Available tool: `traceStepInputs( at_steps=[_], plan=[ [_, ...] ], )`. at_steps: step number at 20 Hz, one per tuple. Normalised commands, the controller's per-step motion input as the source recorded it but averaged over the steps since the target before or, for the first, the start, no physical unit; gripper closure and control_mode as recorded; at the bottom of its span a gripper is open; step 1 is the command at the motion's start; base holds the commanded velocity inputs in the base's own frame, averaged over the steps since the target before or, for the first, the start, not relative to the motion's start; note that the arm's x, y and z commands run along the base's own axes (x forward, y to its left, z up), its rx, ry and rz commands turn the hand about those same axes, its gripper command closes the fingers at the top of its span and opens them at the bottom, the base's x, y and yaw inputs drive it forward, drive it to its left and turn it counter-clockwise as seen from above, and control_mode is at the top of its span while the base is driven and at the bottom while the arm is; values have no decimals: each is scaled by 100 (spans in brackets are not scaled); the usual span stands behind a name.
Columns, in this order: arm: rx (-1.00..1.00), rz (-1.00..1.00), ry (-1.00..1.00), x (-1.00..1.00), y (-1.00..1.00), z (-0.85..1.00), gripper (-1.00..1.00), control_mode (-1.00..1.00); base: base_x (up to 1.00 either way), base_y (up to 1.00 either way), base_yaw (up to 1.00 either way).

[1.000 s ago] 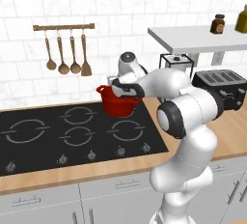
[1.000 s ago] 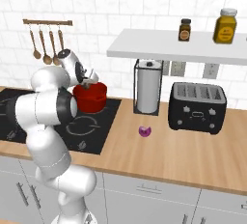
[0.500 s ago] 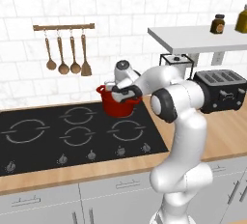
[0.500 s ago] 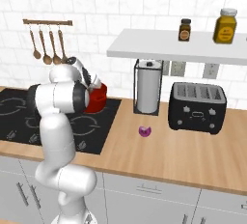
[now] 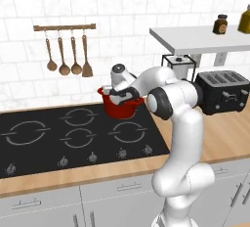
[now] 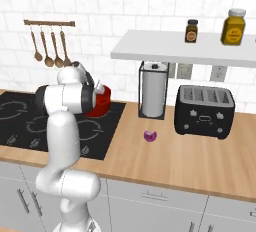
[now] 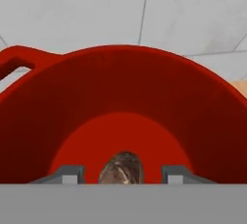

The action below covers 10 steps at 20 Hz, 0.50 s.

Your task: Put the mushroom and onion in the pot. Retrieve the spatula and lightly stir the vegetables in the pot.

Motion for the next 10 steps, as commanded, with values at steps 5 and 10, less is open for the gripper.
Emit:
traceStepInputs(
  at_steps=[5, 10],
  plan=[
    [0, 0, -4, -6, -19, 36, -100, -100, 0, 0, 0],
    [2, 0, -18, -89, -62, 95, -100, -100, 0, 0, 0]
  ],
)
